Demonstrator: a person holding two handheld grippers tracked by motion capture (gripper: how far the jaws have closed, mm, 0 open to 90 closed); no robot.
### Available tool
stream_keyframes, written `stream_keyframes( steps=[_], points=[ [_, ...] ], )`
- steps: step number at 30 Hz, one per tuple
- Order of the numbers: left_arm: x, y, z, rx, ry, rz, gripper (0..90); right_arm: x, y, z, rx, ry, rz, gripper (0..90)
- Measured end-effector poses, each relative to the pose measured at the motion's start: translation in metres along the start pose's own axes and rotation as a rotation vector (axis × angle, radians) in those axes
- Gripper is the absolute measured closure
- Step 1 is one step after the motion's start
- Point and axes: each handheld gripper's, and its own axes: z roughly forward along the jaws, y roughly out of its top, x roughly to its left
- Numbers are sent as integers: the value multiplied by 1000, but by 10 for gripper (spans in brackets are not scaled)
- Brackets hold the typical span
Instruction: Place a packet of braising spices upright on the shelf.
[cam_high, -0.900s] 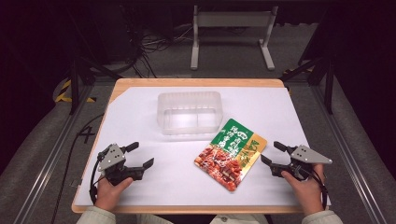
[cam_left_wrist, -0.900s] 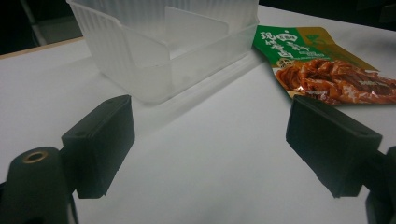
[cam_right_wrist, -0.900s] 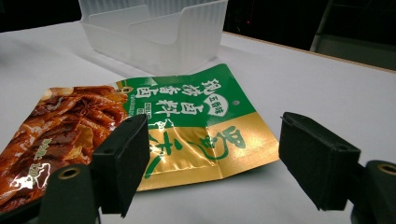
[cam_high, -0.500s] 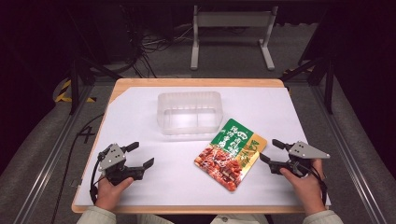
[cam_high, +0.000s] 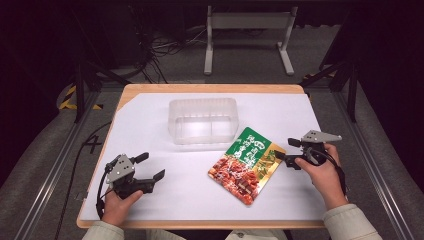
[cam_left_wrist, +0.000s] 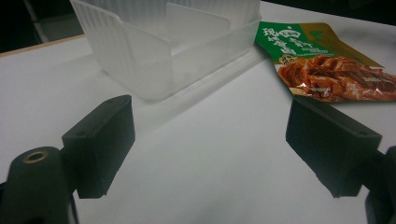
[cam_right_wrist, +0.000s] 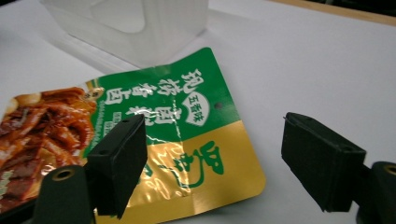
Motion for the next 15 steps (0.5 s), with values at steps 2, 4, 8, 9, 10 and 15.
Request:
stream_keyframes(
  steps=[2,4,8,9,10,15],
  points=[
    [0,0,0,2,1,2,164,-4,3,6,38,-10,-9,208],
    [0,0,0,0,2,2,164,-6,4,11,60,-1,-10,203],
    [0,0,0,5,1,3,164,-11,5,21,100,0,-12,196],
    [-1,0,0,4,3,2,164,-13,5,23,109,2,-5,194],
    [-1,0,0,3,0,-3,164,-14,5,25,121,6,3,194],
    [-2,0,2,5,-5,-1,164,-20,4,31,165,21,41,194]
  ],
)
